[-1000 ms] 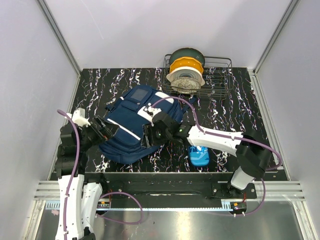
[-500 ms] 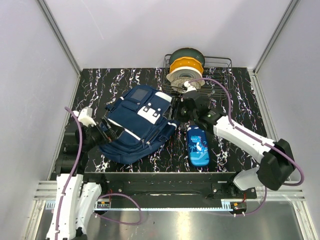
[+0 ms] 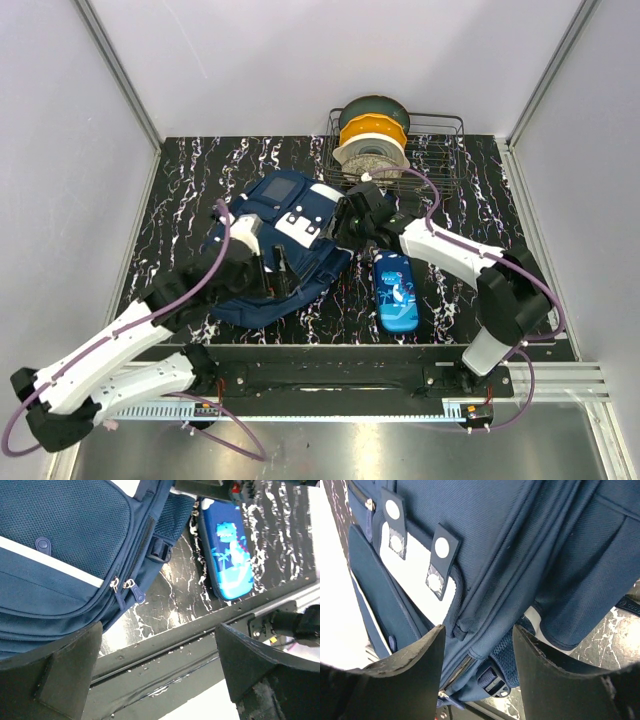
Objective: Pack the student bag
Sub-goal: Unzip the student bag at the center of the board.
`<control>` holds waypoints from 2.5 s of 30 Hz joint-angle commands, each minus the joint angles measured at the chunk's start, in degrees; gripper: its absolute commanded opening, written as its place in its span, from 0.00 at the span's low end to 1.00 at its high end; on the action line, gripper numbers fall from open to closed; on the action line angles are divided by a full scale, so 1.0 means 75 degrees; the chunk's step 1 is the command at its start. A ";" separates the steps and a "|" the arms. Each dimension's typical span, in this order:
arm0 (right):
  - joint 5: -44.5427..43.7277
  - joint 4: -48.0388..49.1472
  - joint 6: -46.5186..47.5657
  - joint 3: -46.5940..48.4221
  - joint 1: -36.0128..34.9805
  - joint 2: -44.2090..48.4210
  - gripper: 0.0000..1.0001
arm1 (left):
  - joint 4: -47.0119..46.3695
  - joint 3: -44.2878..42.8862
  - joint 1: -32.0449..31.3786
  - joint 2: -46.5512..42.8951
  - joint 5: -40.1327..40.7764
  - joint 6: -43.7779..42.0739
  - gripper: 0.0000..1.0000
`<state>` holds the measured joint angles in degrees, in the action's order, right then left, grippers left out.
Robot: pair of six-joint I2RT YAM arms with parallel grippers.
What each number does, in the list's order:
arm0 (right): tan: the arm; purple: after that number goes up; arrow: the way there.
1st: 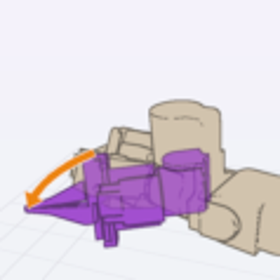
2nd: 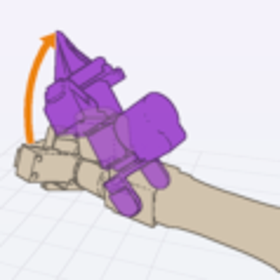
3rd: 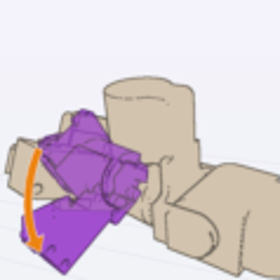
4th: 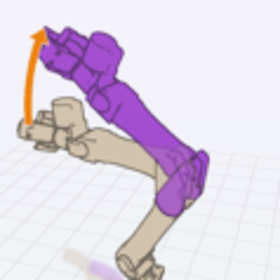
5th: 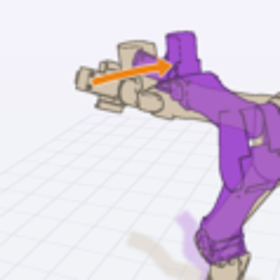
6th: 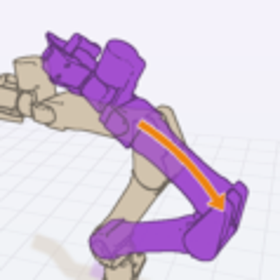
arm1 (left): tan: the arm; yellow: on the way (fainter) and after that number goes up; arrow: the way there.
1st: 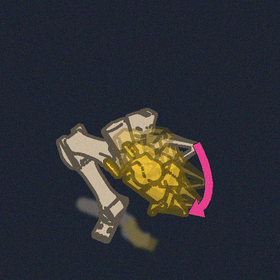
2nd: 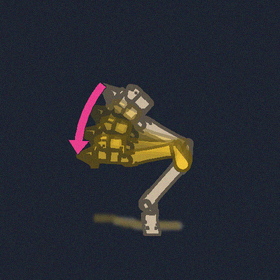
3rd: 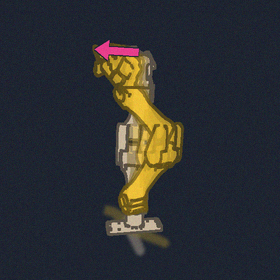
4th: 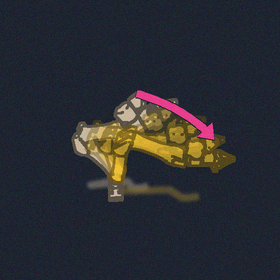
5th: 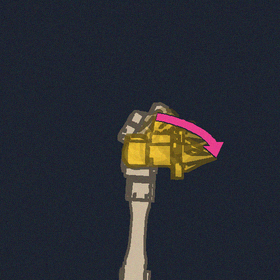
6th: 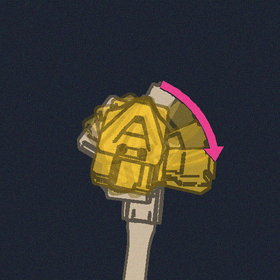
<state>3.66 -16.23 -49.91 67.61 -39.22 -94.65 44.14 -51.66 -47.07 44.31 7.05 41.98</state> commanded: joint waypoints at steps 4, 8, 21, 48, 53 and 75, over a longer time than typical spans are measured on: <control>-0.0758 0.0242 -0.0880 0.0394 0.0062 -0.0270 0.62 | -0.0190 -0.0389 -0.0767 0.0700 0.1298 0.0743 0.99; -0.0606 0.0336 -0.1137 0.0500 0.0132 -0.0668 0.62 | -0.0552 -0.0296 -0.0779 0.0782 0.1065 0.0790 0.99; -0.0303 0.0874 -0.1162 0.0196 0.0144 -0.0786 0.00 | -0.1162 -0.0249 -0.1552 0.1743 0.0677 0.0942 0.99; -0.0078 0.1215 -0.0822 -0.0543 0.0155 0.0128 0.00 | -0.2358 0.0489 -0.2021 0.2835 0.1627 0.2560 0.83; -0.0055 0.1238 -0.0822 -0.0566 0.0144 0.0081 0.00 | -0.2556 0.0384 -0.2056 0.3020 0.1639 0.2443 0.83; -0.0113 0.1179 -0.0752 -0.0578 0.0144 0.0093 0.00 | -0.1843 0.0736 -0.2115 0.3185 0.2528 0.2934 0.77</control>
<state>2.46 -7.03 -57.67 63.68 -38.22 -96.90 29.23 -46.06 -62.85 70.57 21.87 61.91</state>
